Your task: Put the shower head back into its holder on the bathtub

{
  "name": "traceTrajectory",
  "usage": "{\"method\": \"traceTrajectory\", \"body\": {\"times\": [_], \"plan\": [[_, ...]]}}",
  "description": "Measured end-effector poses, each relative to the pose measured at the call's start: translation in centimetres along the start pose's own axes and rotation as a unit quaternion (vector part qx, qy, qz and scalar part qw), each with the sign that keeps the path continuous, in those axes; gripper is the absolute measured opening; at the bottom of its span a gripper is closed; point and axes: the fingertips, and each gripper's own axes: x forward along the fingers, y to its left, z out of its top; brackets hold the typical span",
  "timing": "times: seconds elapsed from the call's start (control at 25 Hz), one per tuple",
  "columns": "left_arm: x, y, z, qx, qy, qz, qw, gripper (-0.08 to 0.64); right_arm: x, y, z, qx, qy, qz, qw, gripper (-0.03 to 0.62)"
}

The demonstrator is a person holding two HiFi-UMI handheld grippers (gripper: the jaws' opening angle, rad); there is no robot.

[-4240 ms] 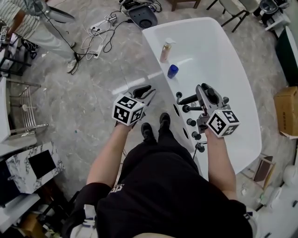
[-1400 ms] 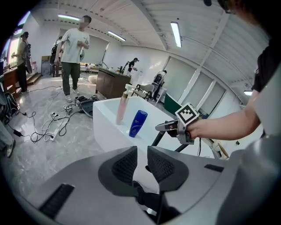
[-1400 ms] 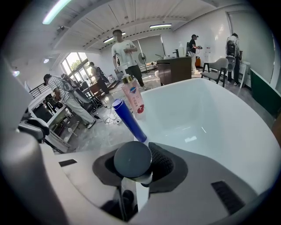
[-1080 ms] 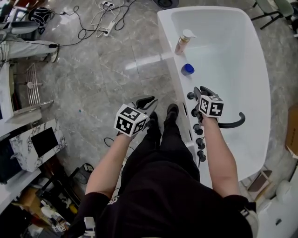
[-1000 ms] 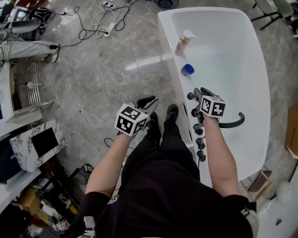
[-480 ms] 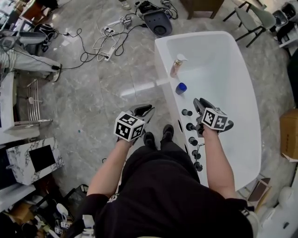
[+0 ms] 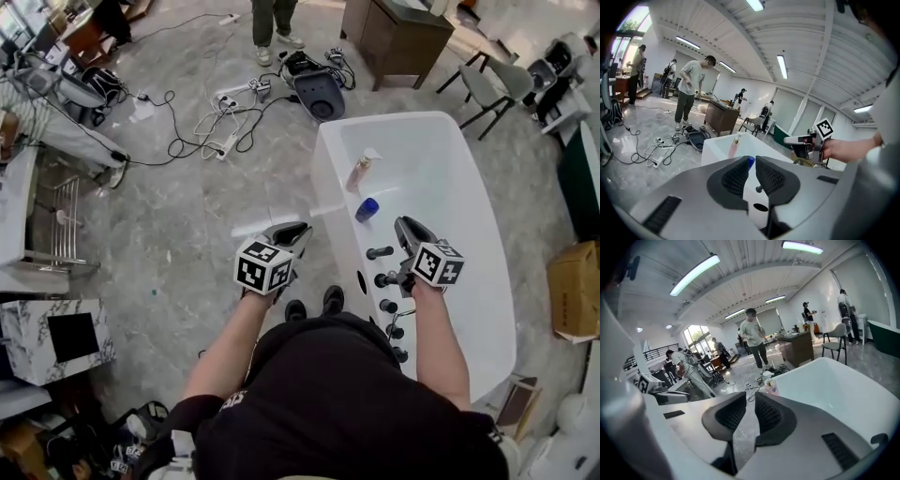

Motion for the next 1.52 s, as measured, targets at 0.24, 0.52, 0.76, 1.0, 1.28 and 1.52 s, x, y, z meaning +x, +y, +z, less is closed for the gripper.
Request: {"method": "traceTrajectory", "body": {"times": [0.24,0.52,0.76,1.0,1.28,1.52], "plan": [[-0.5,-0.8,-0.4,0.001,-0.012,-0.02,0.9997,0.057,-5.2,5.7,1.9,-0.069,-0.028,0.037,0.996,0.017],[-0.7,-2.4,3.6,0.003,-0.035,-0.039,0.9986,0.057,-11.8,6.1,5.8,-0.07,-0.104,0.02,0.992,0.015],[-2.2,-4.2,9.8,0.026,-0.086,0.001,0.996,0.055,-14.0,7.3,7.5,-0.122,-0.134,0.063,0.981,0.014],[-1.3,-8.8,14.7,0.092,-0.113,0.025,0.9891,0.055,-19.4,6.7,12.5,-0.188,-0.221,0.08,0.953,0.012],[-0.3,-11.8,17.0,0.12,-0.12,0.046,0.9844,0.049,-21.8,5.0,14.5,-0.181,-0.255,0.099,0.945,0.012],[0.0,-13.1,17.7,0.128,-0.124,0.056,0.9823,0.046,-21.2,5.2,13.6,-0.188,-0.231,0.118,0.947,0.011]]}}
